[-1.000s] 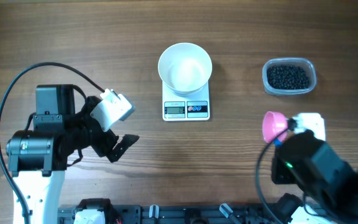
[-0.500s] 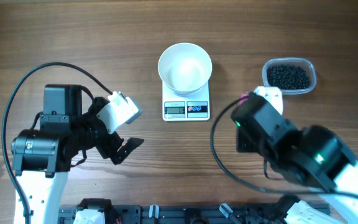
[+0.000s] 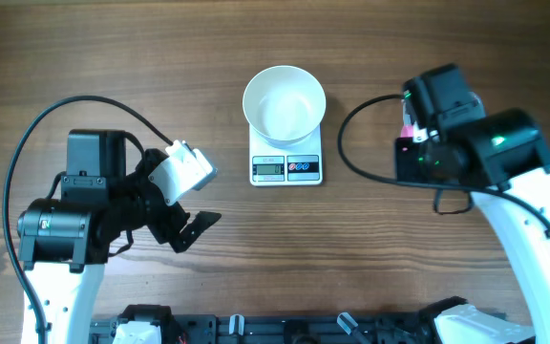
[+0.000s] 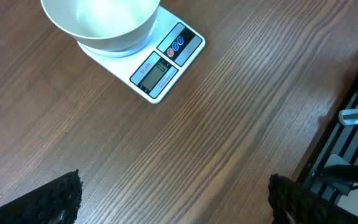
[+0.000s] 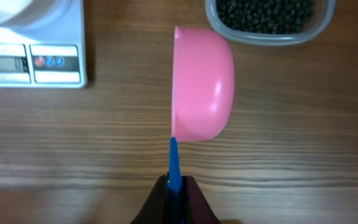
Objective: Scoop item into bowl and weigh 150g on scale
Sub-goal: 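Move the right gripper with the pink scoop over the bean tub, then dip the pink scoop into the black beans with the right gripper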
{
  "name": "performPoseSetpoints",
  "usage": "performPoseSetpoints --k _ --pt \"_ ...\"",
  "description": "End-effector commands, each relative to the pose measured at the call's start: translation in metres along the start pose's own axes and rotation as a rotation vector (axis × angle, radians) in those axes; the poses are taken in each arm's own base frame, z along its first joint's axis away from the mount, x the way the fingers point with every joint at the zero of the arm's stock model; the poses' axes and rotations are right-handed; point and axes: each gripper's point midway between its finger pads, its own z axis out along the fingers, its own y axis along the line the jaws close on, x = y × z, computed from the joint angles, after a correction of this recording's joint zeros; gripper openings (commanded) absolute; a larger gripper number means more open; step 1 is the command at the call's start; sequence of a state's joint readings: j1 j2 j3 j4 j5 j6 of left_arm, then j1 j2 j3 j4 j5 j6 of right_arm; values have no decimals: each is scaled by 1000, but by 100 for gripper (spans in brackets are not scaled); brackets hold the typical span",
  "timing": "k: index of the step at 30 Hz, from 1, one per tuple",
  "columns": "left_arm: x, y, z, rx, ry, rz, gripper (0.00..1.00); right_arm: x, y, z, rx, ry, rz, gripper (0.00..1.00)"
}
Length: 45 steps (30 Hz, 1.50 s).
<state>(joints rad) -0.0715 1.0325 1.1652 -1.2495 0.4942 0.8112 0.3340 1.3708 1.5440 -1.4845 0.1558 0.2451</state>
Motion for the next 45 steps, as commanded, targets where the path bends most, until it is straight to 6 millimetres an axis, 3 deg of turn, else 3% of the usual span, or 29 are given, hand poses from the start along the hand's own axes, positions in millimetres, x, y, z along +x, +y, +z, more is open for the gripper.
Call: performPoseSetpoints --k 1,4,11,19,34,45 --pt "-6 1 -4 -10 -15 37 100 -12 2 -14 -41 -49 -162 4" --pt "-6 1 -4 -10 -15 37 100 -22 2 -20 -36 -96 -157 4" --pt "-6 1 -4 -10 -15 37 100 -55 -26 -25 143 -225 -99 4" --pt "-6 1 -4 -10 -15 37 100 -65 -35 -20 210 -237 -87 4" --pt "-6 1 -4 -10 -15 37 100 -89 -65 55 241 -57 -116 4" --pt "-6 1 -4 -10 -15 37 100 -94 -90 89 264 17 -106 4"
